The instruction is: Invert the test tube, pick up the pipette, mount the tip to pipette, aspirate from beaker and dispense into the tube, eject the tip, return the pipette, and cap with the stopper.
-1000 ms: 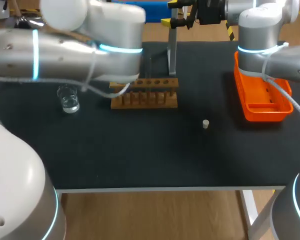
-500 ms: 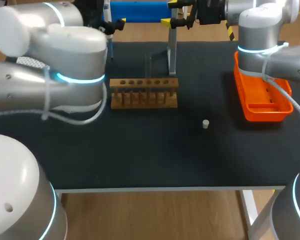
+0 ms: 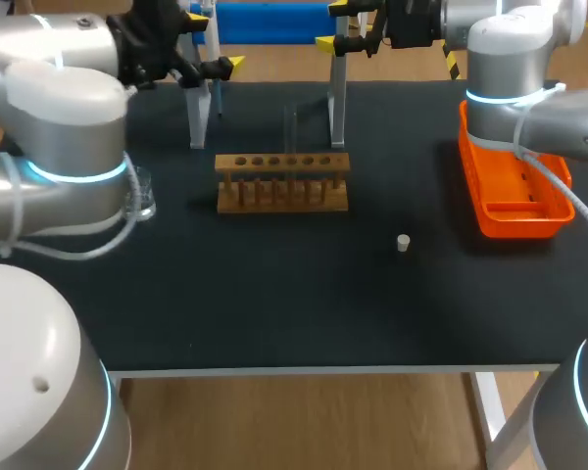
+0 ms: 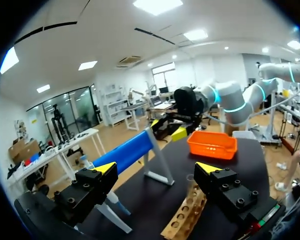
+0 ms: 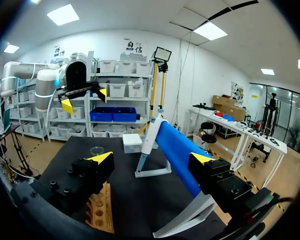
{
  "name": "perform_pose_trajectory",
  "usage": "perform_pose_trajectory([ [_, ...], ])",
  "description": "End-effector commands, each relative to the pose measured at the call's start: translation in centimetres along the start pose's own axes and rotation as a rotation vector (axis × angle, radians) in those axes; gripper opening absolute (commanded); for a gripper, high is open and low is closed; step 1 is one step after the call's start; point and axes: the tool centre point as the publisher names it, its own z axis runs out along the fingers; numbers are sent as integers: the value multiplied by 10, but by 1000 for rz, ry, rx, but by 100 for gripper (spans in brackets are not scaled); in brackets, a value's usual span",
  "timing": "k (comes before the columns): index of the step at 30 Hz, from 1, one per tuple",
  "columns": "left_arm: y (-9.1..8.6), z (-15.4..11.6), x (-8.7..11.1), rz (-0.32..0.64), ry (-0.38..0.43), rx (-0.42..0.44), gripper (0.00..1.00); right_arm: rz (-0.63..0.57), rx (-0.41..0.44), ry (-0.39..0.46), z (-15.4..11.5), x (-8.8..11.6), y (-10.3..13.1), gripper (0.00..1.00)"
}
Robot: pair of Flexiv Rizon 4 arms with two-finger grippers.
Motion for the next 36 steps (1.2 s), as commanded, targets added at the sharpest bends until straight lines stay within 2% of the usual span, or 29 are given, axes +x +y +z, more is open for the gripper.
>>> perform_pose_trajectory([
  [1, 1, -3, 0, 29, 327, 18, 100, 0, 3, 5, -1, -1, 1, 100],
  [4, -2, 1, 12, 110, 436, 15, 100, 0, 3, 5, -1, -1, 1, 100],
  [7, -3, 5, 21, 141, 531, -11, 100, 0, 3, 5, -1, -1, 1, 100],
  [14, 4, 18, 32, 151, 642, -42, 100, 0, 3, 5, -1, -1, 1, 100],
  [21, 14, 34, 45, 148, 704, -56, 100, 0, 3, 5, -1, -1, 1, 100],
  [27, 30, 50, 56, 123, 723, -50, 100, 0, 3, 5, -1, -1, 1, 100],
  [32, 40, 62, 64, 110, 721, -47, 100, 0, 3, 5, -1, -1, 1, 100],
  [36, 49, 67, 66, 92, 681, -50, 100, 0, 3, 5, -1, -1, 1, 100],
])
